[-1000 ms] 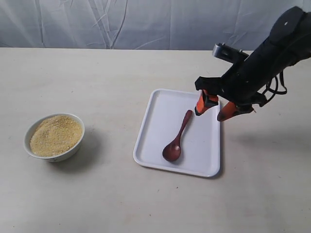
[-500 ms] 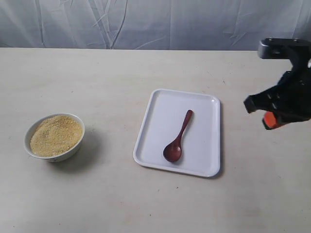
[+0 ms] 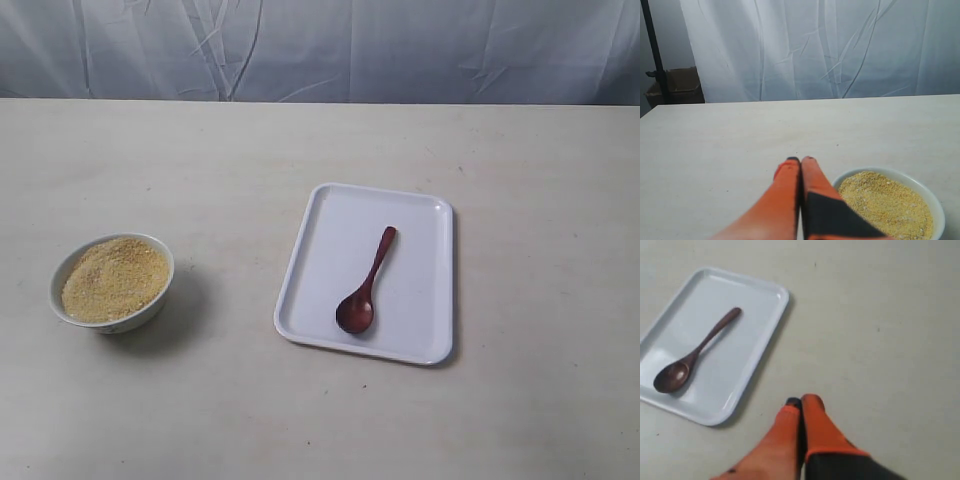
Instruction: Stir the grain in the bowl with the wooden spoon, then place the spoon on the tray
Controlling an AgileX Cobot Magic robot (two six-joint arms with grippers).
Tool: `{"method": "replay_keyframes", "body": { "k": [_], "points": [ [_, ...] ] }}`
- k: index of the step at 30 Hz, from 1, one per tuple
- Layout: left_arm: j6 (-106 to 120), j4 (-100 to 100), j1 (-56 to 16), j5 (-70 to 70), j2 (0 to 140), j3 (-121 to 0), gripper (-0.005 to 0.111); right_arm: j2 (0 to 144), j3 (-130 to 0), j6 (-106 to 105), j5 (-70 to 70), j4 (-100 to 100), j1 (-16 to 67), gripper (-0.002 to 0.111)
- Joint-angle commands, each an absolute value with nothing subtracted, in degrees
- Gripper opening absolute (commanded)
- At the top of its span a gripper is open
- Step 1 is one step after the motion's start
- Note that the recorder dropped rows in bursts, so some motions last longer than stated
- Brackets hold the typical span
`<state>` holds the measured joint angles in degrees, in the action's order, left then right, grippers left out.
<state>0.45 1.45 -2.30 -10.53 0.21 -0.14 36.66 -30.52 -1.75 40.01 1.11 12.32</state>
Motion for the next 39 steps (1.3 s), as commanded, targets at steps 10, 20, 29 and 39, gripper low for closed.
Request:
{"method": "replay_keyframes", "body": {
  "k": [10,20,29,39],
  "points": [
    [0.4,1.6,-2.4,-10.3,0.0,0.0,0.000,11.0,-28.9,0.0,43.2,12.2,12.0,0.000],
    [0.4,1.6,-2.4,-10.3,0.0,0.0,0.000,5.0,-28.9,0.0,43.2,12.2,12.0,0.000],
    [0.4,1.6,-2.4,-10.3,0.0,0.0,0.000,0.0,-28.9,0.0,43.2,12.4,4.1,0.000],
    [0.4,1.6,-2.4,-10.3,0.0,0.0,0.000,0.0,-28.9,0.0,43.2,12.3,0.7,0.000]
  ]
}}
